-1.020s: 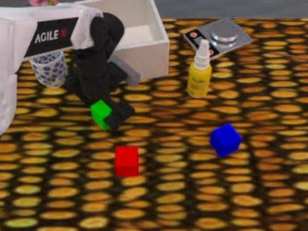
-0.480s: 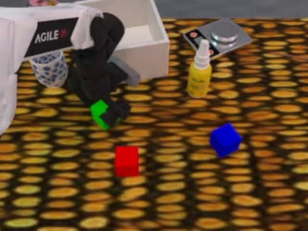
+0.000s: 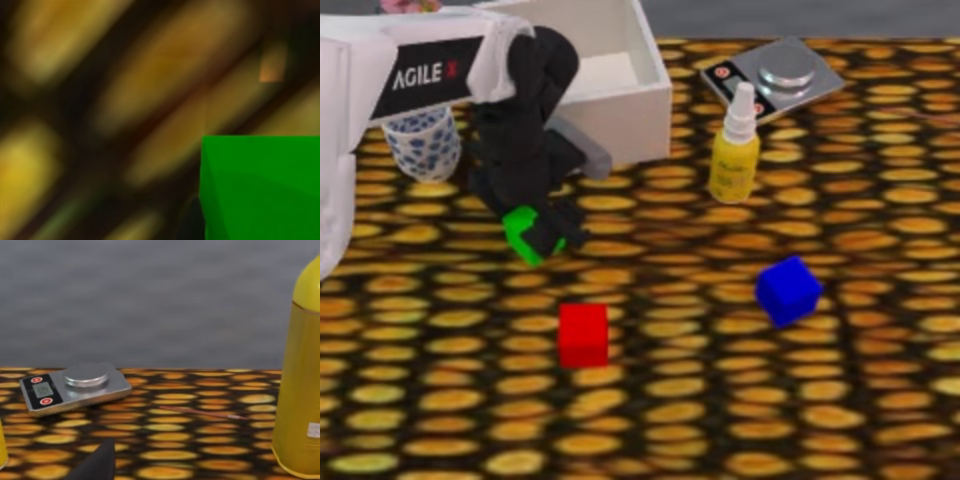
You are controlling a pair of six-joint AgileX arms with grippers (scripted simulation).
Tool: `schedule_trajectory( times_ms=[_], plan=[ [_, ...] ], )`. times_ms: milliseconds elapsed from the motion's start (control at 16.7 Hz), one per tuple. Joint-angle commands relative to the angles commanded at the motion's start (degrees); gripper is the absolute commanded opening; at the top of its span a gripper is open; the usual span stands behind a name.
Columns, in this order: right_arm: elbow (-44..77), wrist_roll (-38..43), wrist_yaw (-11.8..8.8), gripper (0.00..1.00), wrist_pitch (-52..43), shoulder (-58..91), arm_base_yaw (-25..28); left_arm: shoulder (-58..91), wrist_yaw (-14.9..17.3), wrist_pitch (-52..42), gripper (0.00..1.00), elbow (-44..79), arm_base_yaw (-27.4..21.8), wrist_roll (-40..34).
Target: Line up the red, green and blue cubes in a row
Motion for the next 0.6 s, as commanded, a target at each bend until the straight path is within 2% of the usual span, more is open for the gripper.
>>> schedule_trajectory(
  times_ms=[600],
  plan=[
    [0.0,0.0,0.0,1.00,0.0,0.0,0.0,-0.9,0.2,-2.6,0.00,2.0,0.3,-0.2]
  ],
)
